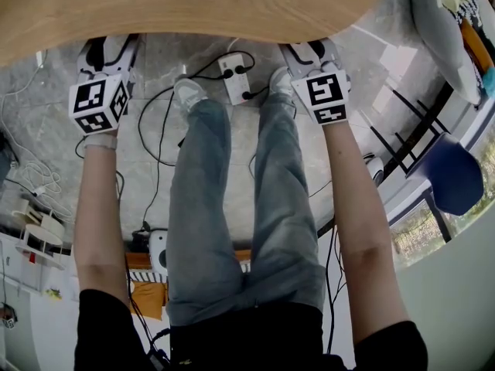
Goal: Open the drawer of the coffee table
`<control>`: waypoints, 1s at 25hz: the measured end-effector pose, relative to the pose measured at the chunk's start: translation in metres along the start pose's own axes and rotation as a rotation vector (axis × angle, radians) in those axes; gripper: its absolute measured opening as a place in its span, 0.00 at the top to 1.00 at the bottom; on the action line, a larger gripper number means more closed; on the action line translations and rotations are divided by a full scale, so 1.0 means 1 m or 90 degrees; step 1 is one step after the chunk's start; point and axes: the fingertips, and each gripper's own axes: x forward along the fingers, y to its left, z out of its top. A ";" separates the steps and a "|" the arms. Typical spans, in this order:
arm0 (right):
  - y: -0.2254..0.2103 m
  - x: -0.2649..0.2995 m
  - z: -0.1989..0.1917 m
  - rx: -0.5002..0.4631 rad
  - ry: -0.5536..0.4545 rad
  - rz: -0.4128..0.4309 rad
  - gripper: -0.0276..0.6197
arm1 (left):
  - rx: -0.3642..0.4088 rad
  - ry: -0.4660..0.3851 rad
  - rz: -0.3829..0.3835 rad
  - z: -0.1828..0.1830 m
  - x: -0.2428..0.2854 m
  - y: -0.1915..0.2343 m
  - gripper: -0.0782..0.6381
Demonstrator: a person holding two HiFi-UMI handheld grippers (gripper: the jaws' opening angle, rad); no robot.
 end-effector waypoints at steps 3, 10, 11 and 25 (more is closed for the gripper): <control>0.000 -0.002 0.000 -0.017 -0.006 0.021 0.76 | 0.014 0.004 -0.008 -0.001 -0.002 -0.003 0.49; 0.010 -0.007 -0.002 -0.075 -0.001 0.046 0.79 | 0.037 0.009 -0.023 -0.006 -0.002 -0.021 0.49; 0.011 -0.007 -0.002 -0.081 0.001 0.049 0.79 | 0.031 0.010 -0.020 -0.007 -0.003 -0.020 0.49; 0.012 -0.011 -0.010 -0.129 0.027 0.078 0.81 | 0.033 0.042 -0.006 -0.015 -0.004 -0.017 0.49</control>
